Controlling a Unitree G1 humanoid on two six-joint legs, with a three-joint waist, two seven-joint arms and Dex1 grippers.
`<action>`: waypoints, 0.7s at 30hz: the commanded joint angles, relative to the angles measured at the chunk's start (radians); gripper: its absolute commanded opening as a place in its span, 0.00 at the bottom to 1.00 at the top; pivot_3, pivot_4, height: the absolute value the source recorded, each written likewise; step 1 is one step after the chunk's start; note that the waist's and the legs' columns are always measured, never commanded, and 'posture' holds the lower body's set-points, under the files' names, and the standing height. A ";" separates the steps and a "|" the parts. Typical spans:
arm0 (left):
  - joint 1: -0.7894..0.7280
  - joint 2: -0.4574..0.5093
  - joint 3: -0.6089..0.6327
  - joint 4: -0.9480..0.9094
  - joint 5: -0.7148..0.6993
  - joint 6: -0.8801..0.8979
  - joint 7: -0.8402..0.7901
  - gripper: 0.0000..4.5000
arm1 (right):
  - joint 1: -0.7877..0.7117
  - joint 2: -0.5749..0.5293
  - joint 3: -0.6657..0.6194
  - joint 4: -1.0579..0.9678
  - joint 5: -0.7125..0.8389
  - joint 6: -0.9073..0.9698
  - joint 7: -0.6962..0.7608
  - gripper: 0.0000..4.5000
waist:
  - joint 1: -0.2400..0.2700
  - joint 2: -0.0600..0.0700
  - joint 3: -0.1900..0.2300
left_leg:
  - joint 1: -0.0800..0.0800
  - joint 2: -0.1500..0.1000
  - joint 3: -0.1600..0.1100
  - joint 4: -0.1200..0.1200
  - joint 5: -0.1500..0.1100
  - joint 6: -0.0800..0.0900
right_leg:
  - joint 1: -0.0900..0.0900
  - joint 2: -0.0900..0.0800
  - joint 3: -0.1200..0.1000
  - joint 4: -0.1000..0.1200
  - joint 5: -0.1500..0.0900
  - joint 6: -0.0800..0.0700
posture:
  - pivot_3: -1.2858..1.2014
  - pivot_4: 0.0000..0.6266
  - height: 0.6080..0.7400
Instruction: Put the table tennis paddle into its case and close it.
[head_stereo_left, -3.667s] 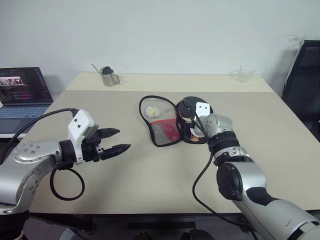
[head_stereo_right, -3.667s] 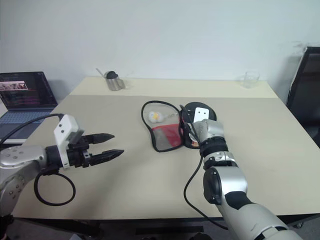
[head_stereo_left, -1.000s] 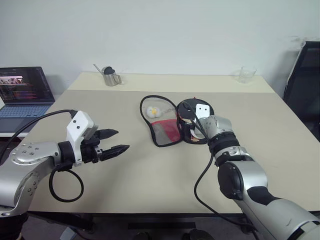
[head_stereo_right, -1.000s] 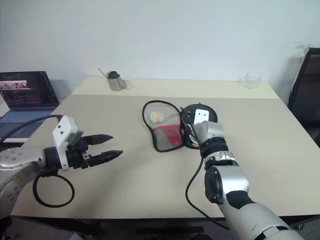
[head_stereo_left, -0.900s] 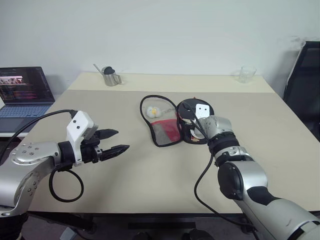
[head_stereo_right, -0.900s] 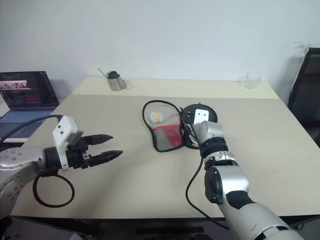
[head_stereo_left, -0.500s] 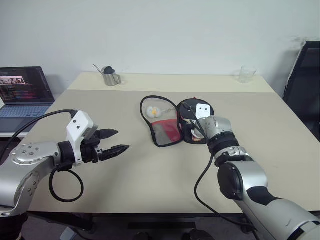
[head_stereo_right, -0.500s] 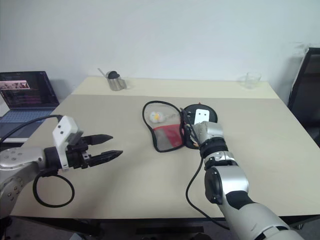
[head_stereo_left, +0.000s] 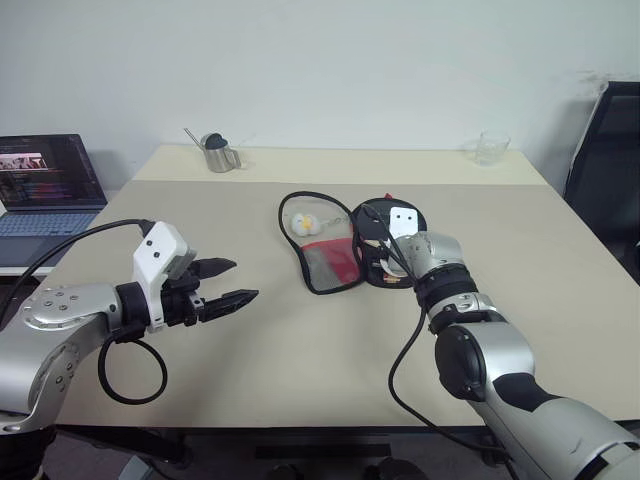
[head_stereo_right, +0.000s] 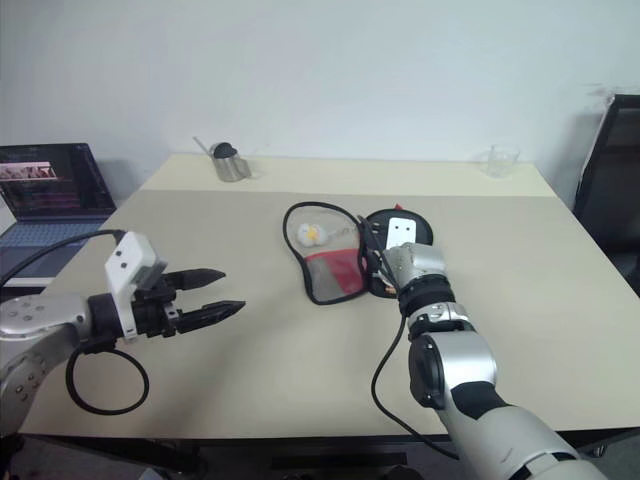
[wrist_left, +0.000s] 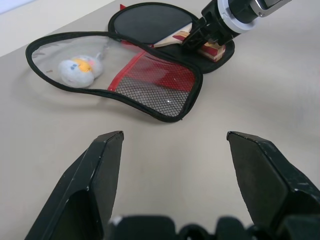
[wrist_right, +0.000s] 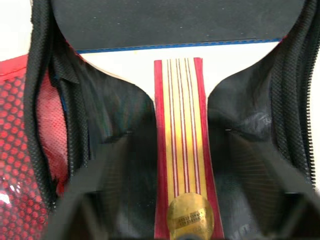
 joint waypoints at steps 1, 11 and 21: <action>-0.006 0.024 0.027 -0.024 0.007 -0.013 0.002 0.80 | -0.024 -0.009 0.014 -0.047 -0.002 -0.004 0.010 0.99 | 0.000 0.000 0.000 | 0.000 0.000 0.000 0.000 0.000 0.000 | 0.000 0.000 0.000 0.000 0.000 0.000 | 0.52 0.24 1.00; 0.000 0.007 0.012 0.036 0.065 -0.040 0.032 0.80 | 0.010 -0.103 0.085 -0.273 -0.003 0.177 0.142 0.99 | 0.001 0.000 0.000 | 0.000 0.000 0.000 0.000 0.000 0.000 | 0.000 0.000 0.000 0.000 0.000 0.000 | 0.52 0.24 1.00; -0.403 -0.268 -0.221 0.470 0.266 0.015 0.317 0.80 | 0.043 -0.314 0.217 -0.377 -0.049 -0.060 0.454 0.99 | 0.007 -0.002 -0.001 | 0.001 -0.002 0.000 0.002 0.001 0.001 | 0.003 0.004 0.002 0.000 0.001 0.002 | 0.52 0.24 1.00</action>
